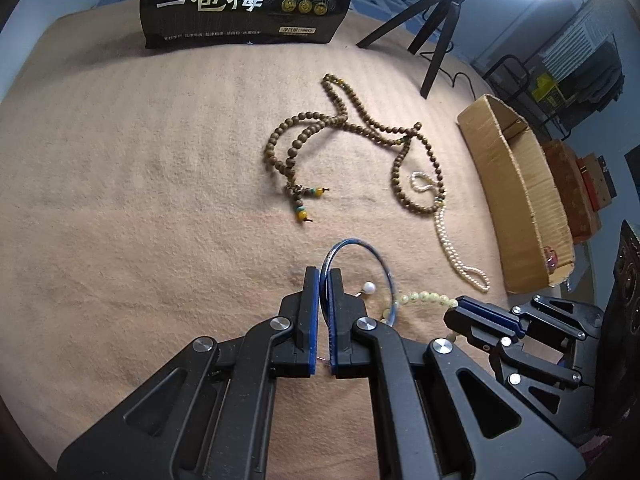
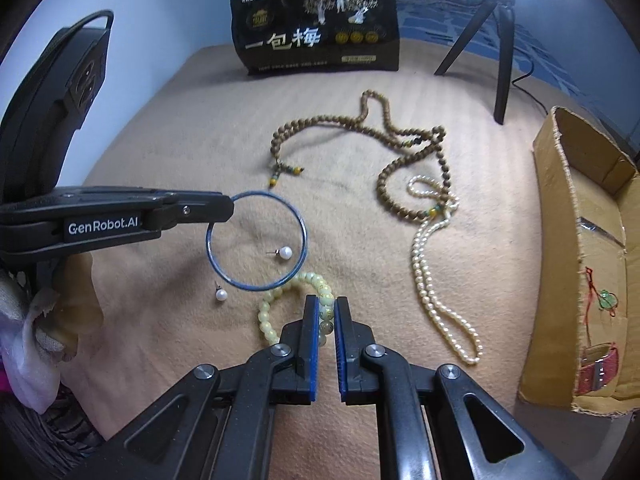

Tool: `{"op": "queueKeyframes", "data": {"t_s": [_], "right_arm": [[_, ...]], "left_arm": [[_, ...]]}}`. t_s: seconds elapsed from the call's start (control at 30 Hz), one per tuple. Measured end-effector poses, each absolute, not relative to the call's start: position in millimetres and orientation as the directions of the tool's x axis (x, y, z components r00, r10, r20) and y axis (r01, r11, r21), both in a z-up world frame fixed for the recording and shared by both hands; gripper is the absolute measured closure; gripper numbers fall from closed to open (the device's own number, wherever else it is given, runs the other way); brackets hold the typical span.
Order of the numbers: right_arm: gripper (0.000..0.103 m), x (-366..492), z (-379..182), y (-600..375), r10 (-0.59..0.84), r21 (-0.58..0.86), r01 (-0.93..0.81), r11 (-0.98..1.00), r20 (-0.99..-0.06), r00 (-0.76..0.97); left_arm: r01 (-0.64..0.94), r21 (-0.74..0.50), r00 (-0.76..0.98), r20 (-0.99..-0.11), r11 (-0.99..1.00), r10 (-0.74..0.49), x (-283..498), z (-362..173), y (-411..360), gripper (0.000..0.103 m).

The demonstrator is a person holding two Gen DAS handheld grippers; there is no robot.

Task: Organize jewelry
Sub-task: 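Grasp the blue bangle with the left tool while the right tool grasps the jade bead bracelet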

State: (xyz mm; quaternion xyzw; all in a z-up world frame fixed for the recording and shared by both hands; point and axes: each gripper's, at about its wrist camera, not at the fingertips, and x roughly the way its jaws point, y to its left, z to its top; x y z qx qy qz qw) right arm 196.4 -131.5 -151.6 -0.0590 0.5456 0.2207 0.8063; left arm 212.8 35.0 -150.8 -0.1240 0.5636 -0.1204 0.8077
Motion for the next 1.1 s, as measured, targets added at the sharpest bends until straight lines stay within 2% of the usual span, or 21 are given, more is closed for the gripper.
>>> {"op": "queueKeyframes", "data": {"t_s": [1.1], "right_arm": [[0.099,205.3,-76.7,-219.9,0.252,0.12,-0.274,0.954,-0.816,0.52]], "left_arm": [[0.161,-0.441,0.425,-0.776,0.883,-0.466,213.5,-88.5,-26.3,0.102]]}}
